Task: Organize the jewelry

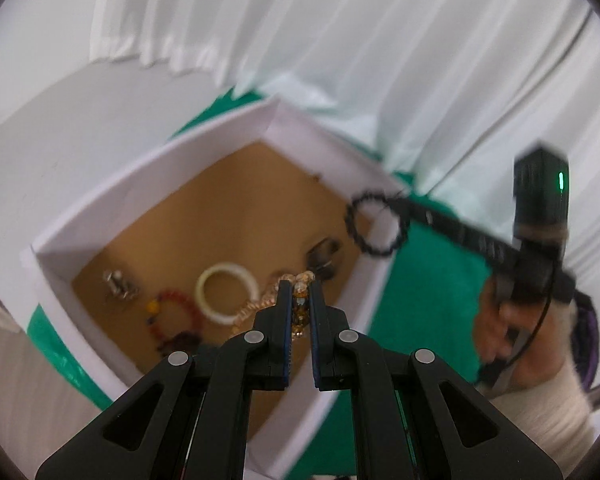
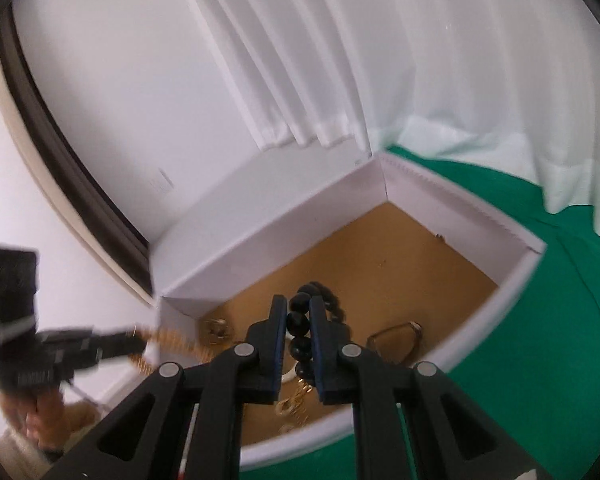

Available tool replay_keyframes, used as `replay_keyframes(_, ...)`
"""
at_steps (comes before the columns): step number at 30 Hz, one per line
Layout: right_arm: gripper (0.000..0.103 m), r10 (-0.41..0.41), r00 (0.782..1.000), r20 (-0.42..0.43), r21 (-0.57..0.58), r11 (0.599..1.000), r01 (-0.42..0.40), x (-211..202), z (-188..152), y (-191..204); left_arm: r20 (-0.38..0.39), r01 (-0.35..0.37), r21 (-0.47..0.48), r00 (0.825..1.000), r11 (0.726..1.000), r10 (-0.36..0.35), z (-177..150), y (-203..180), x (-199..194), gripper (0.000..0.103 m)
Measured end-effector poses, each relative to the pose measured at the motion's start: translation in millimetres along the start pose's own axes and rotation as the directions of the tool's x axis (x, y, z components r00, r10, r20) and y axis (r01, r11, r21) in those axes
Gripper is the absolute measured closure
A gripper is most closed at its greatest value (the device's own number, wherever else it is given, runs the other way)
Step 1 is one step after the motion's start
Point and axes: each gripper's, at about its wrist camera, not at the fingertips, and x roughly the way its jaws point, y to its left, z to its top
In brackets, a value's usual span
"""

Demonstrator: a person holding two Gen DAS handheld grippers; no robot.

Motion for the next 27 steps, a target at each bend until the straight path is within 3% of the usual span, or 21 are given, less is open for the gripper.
replay_keyframes(7, 0.091, -0.168, 0.977, -0.131, -0.088, 0.984, 0.157, 95.0, -2.3, 17.3, -0.079, -0.088, 0.000, 0.993, 0.996, 0.088, -19.9, 23.8, 53.7, 0.098)
replay_keyframes(11, 0.090, -0.180, 0.965, -0.188, -0.138, 0.978, 0.156, 124.2, -7.1, 35.0, -0.084, -0.143, 0.044, 0.986, 0.989, 0.146, -29.5, 21.2, 70.4, 0.097)
replay_keyframes(12, 0.083, -0.173, 0.967, -0.187, -0.136, 0.979, 0.149, 125.6, -7.7, 38.4, -0.075, -0.171, 0.055, 0.982, 0.984, 0.175, -30.9, 19.9, 71.8, 0.094)
replay_keyframes(13, 0.065, -0.158, 0.971, -0.181, -0.122, 0.983, 0.137, 122.9, -7.9, 40.4, -0.066, -0.194, 0.065, 0.978, 0.979, 0.198, -32.0, 16.9, 69.4, 0.084)
replay_keyframes(14, 0.057, -0.142, 0.975, -0.170, -0.106, 0.986, 0.126, 118.1, -7.1, 41.0, -0.052, -0.219, 0.075, 0.973, 0.973, 0.223, -33.6, 15.2, 68.7, 0.075)
replay_keyframes(16, 0.053, -0.132, 0.982, -0.135, -0.086, 0.989, 0.121, 99.6, -6.8, 40.5, -0.008, -0.262, 0.077, 0.965, 0.962, 0.263, -33.7, 11.5, 58.0, 0.034)
replay_keyframes(18, 0.052, -0.143, 0.984, -0.107, -0.084, 0.987, 0.134, 82.3, -6.4, 37.5, 0.042, -0.315, 0.080, 0.949, 0.946, 0.312, -35.7, 7.8, 50.3, 0.020)
replay_keyframes(21, 0.049, -0.182, 0.981, -0.072, -0.096, 0.980, 0.175, 52.2, -13.1, 35.2, 0.120, -0.403, 0.088, 0.912, 0.911, 0.392, -38.2, -2.9, 37.1, 0.004)
replay_keyframes(22, 0.041, -0.203, 0.976, -0.073, -0.100, 0.976, 0.196, 42.5, -18.1, 34.9, 0.150, -0.428, 0.078, 0.898, 0.900, 0.414, -39.2, -6.1, 33.1, 0.001)
replay_keyframes(25, 0.030, -0.228, 0.972, -0.058, -0.115, 0.969, 0.220, 21.7, -33.7, 38.3, 0.235, -0.470, 0.048, 0.863, 0.881, 0.447, -43.8, -14.8, 20.0, 0.001)
replay_keyframes(27, 0.028, -0.238, 0.970, -0.055, -0.134, 0.964, 0.229, 13.9, -42.5, 43.5, 0.246, -0.472, 0.032, 0.858, 0.881, 0.451, -45.7, -16.4, 15.6, 0.001)
